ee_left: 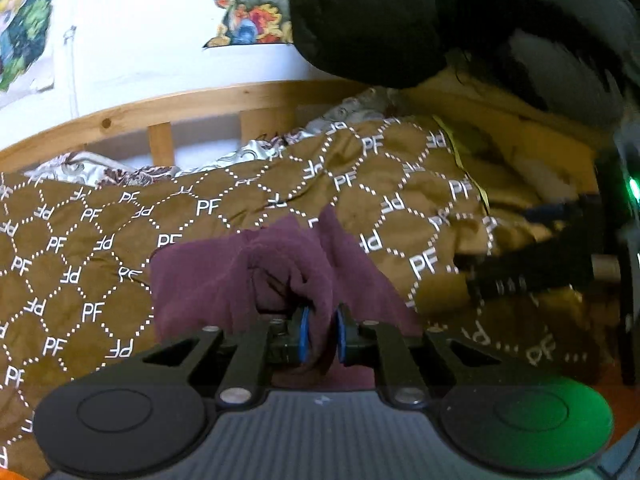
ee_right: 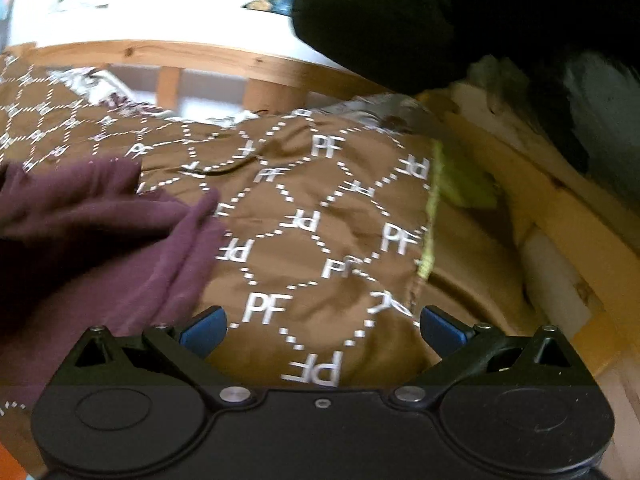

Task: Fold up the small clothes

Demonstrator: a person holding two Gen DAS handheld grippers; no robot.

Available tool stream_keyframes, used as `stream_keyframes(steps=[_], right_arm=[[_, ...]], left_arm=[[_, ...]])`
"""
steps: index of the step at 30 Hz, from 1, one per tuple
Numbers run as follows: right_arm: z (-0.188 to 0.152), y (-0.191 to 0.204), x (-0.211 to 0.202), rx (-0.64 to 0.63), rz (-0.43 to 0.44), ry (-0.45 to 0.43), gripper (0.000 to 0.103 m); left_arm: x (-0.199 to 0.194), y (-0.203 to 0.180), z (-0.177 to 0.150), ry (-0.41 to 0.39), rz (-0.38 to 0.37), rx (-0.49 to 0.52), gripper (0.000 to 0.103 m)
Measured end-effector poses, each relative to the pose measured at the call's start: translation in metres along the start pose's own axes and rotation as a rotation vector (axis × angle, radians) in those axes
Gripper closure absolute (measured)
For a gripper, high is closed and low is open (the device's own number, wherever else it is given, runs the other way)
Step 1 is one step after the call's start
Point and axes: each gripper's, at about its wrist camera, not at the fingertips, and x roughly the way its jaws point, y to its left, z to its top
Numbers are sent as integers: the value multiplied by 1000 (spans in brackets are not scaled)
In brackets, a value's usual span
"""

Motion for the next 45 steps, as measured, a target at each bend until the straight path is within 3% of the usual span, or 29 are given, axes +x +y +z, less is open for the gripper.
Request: stream_keyframes(steps=[2, 4, 7, 11, 15, 20, 21, 25, 27, 32, 33, 34, 36, 38, 40, 43, 45], right_arm=[[4, -4, 1, 8, 28, 0, 1], [13, -10, 4, 34, 83, -7, 1], [29, -14, 6, 104, 170, -15, 1], [46, -15, 13, 217, 353, -9, 1], [56, -7, 20, 309, 524, 14, 1], [67, 14, 25, 322, 693, 45, 2], [70, 20, 28, 317, 722, 74, 3], [73, 45, 51, 309, 754, 232, 11], [73, 54, 58, 321, 743, 261, 18], [71, 64, 78, 393, 679, 320, 20], [69, 66, 80, 399, 671, 327, 25], [71, 70, 81, 386, 643, 323, 32], [71, 75, 83, 350, 603, 303, 66], [73, 77, 82, 326, 553, 278, 74], [77, 75, 80, 314, 538, 237, 90], [86, 69, 66, 265, 547, 128, 97], [89, 63, 62, 257, 571, 106, 97]], left_arm=[[-4, -6, -3, -6, -23, 27, 80], [-9, -11, -5, -3, -54, 47, 50], [-22, -19, -11, -22, -78, 75, 41], [-41, -24, -22, -49, -87, 104, 32], [-55, -17, -29, -87, 5, 107, 14], [-41, -8, -32, -78, 163, 180, 10], [-37, -8, -33, -57, 168, 202, 11], [-12, -7, -37, 31, 220, 281, 39], [-6, -6, -39, 58, 231, 298, 51], [-14, -7, -44, 44, 223, 327, 75], [-14, -6, -44, 50, 215, 328, 80], [-14, -5, -44, 53, 209, 327, 83], [-15, -3, -45, 54, 198, 328, 87], [-16, -3, -45, 47, 190, 331, 89], [-18, -2, -44, 39, 176, 321, 91], [-21, -3, -43, 33, 162, 313, 91], [-20, -5, -42, 36, 161, 316, 91]])
